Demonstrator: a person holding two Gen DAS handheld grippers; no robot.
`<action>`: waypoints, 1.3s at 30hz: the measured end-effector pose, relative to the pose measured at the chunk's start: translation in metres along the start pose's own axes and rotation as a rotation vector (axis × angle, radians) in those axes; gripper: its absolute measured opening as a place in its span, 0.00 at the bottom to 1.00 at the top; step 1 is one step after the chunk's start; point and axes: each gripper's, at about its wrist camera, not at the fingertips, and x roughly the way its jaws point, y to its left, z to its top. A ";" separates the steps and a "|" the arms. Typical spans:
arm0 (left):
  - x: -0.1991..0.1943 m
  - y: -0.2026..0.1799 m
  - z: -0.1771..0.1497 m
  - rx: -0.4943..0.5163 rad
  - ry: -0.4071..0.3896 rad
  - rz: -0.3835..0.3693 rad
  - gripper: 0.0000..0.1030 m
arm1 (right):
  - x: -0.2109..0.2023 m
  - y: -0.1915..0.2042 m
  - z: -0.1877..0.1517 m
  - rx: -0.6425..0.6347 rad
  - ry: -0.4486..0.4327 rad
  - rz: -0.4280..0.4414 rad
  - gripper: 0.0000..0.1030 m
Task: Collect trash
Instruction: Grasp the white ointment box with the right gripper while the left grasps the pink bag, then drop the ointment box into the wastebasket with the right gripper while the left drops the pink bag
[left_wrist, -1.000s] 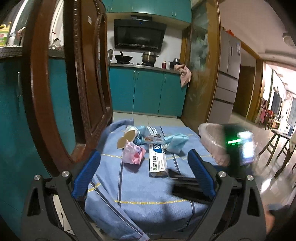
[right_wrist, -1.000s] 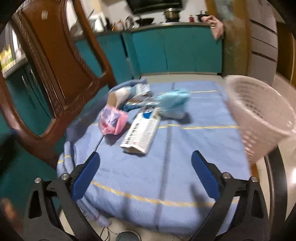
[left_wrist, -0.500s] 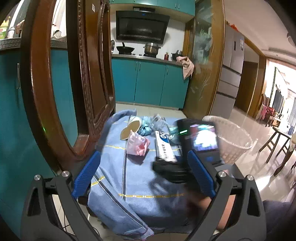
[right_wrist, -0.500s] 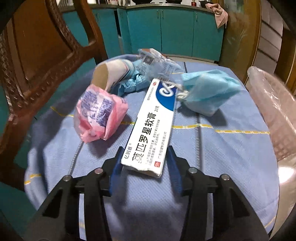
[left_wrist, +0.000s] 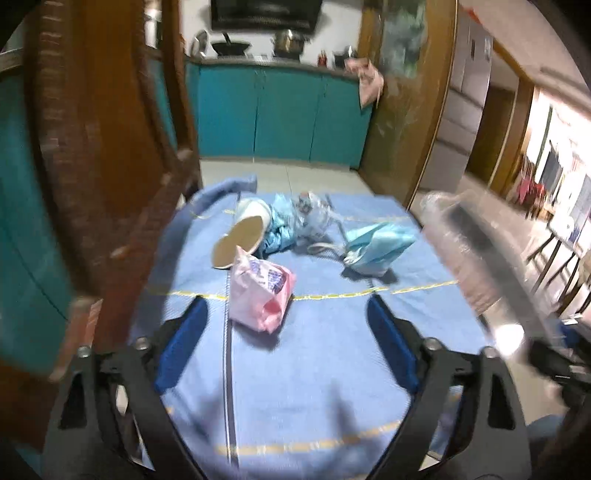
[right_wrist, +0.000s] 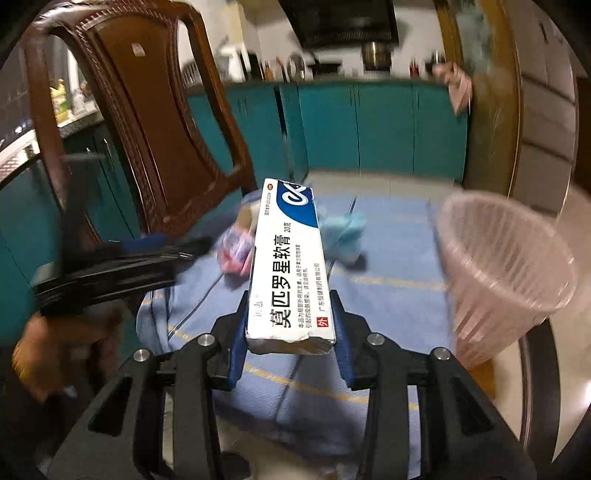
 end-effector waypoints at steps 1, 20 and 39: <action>0.013 -0.001 0.003 0.016 0.018 0.013 0.74 | 0.000 -0.004 -0.002 0.005 -0.006 -0.001 0.39; -0.073 -0.011 -0.032 -0.025 -0.077 -0.004 0.13 | -0.003 -0.017 -0.011 0.041 -0.017 -0.073 0.39; -0.077 -0.008 -0.033 -0.029 -0.112 0.011 0.13 | -0.003 -0.020 -0.012 0.052 -0.011 -0.101 0.39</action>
